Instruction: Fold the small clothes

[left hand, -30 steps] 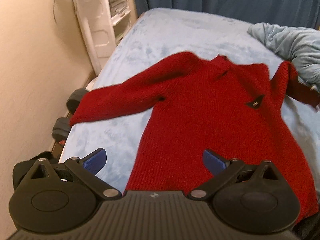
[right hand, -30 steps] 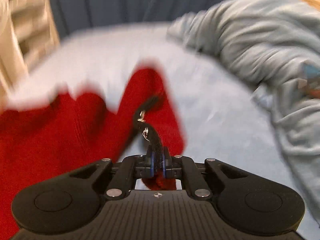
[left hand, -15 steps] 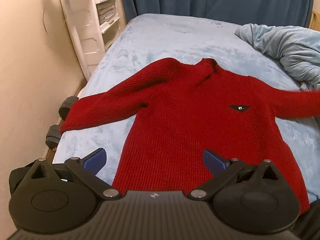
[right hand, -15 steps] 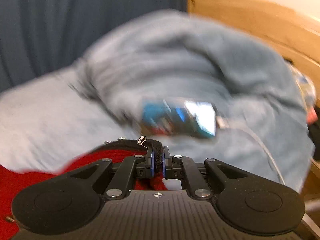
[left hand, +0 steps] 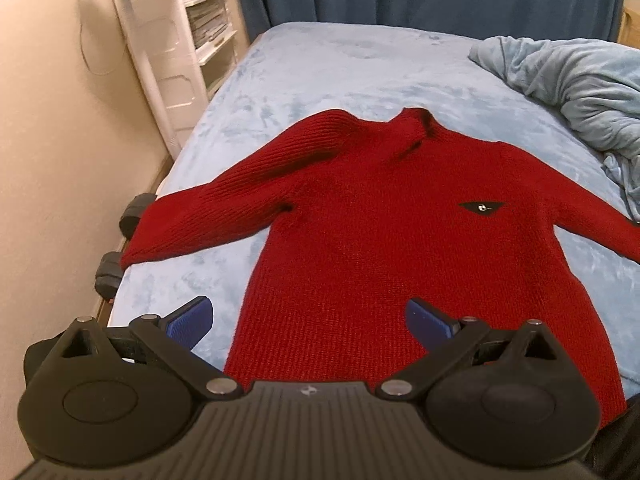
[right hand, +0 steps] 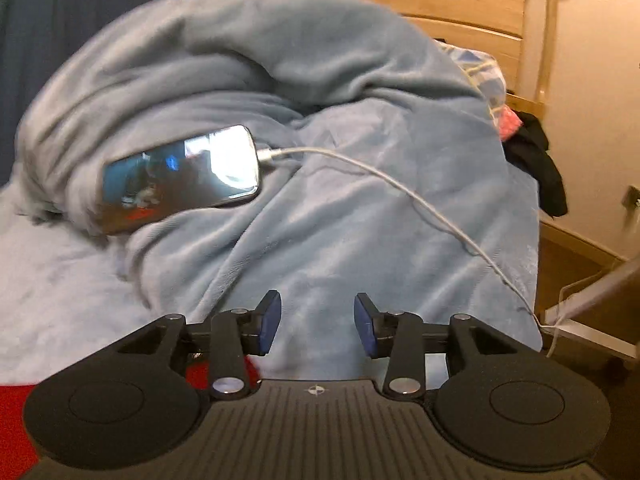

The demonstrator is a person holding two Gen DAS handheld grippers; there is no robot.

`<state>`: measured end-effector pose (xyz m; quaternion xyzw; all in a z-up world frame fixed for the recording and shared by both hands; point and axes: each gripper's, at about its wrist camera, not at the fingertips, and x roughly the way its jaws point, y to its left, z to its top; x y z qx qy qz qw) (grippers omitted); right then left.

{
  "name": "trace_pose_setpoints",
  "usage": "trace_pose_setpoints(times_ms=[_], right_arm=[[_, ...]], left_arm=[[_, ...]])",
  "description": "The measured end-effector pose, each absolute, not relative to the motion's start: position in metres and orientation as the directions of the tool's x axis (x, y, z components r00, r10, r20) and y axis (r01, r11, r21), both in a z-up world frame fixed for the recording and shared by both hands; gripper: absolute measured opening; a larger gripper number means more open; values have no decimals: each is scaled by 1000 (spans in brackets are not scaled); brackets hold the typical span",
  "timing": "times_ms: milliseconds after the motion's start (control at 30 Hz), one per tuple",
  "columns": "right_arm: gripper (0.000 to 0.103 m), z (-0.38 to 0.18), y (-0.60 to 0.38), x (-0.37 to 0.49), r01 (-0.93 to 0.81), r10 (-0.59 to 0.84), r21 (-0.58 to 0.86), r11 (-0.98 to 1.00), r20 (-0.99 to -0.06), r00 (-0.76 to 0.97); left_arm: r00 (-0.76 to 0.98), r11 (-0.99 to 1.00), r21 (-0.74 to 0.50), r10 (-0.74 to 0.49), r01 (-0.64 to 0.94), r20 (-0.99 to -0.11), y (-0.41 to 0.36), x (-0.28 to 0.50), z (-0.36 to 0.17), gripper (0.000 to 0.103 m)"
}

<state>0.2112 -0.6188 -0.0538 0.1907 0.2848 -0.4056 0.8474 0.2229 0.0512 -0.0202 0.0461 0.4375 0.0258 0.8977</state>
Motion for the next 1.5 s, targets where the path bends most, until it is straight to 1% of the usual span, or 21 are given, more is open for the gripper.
trace_pose_setpoints(times_ms=[100,200,267,300,433,567,633,767,933,1000,1100,1200,1267,1333,1367,1400,1433,1467,1500], right_arm=[[45,-38,-567,174,677,-470,111,728,-638,610],[52,-33,-489,147,506,-293,157,848,-656,695],[54,-35,-431,134,395,-185,177,902,-668,721],[57,-37,-402,130,333,-134,175,926,-674,727],[59,-38,-302,120,146,-1,161,976,-669,744],[59,-38,-237,120,17,116,183,983,-689,716],[59,-37,-219,125,-22,135,167,986,-708,693],[59,-33,-198,142,-36,83,79,996,-745,662],[59,-37,-189,158,-1,22,28,1000,-791,612],[59,-46,-185,162,-12,12,6,1000,-809,588],[59,-52,-167,163,-68,25,-17,998,-825,564],[59,-51,-154,164,-116,30,-43,992,-823,567],[59,-51,-150,166,-123,26,-53,991,-823,567],[59,-52,-153,168,-114,18,-55,992,-830,557],[59,-54,-156,170,-106,12,-56,993,-835,550],[59,-55,-159,171,-101,7,-57,993,-839,544],[59,-56,-163,171,-97,2,-59,994,-842,539],[59,-57,-166,171,-90,-2,-60,994,-843,537],[59,-57,-171,171,-80,-5,-57,995,-843,538]], left_arm=[[606,996,92,85,-19,-791,50,222,-26,103],[604,997,62,77,-45,-793,55,218,-27,103],[614,997,53,75,-53,-786,60,211,-24,103],[621,997,51,76,-58,-780,64,207,-23,103],[641,995,23,81,-99,-764,89,191,-16,103],[625,977,-15,125,-213,-770,135,187,-19,103],[613,958,-54,135,-280,-779,162,189,-25,103],[634,880,-227,103,-417,-766,232,203,-38,103],[669,786,-372,71,-494,-740,290,246,-68,103],[664,707,-460,20,-538,-747,316,275,-92,103],[677,574,-589,-79,-569,-731,353,308,-124,102],[667,450,-657,-164,-605,-727,375,342,-154,102],[645,411,-665,-209,-624,-735,381,357,-173,103],[643,383,-657,-184,-649,-743,384,368,-173,103],[652,363,-655,-151,-662,-743,388,374,-168,101],[669,345,-658,-106,-669,-736,392,377,-162,73],[683,340,-659,-64,-671,-728,397,380,-155,51],[682,349,-648,-35,-677,-731,400,383,-148,16],[685,363,-639,-2,-678,-729,404,387,-136,17]])
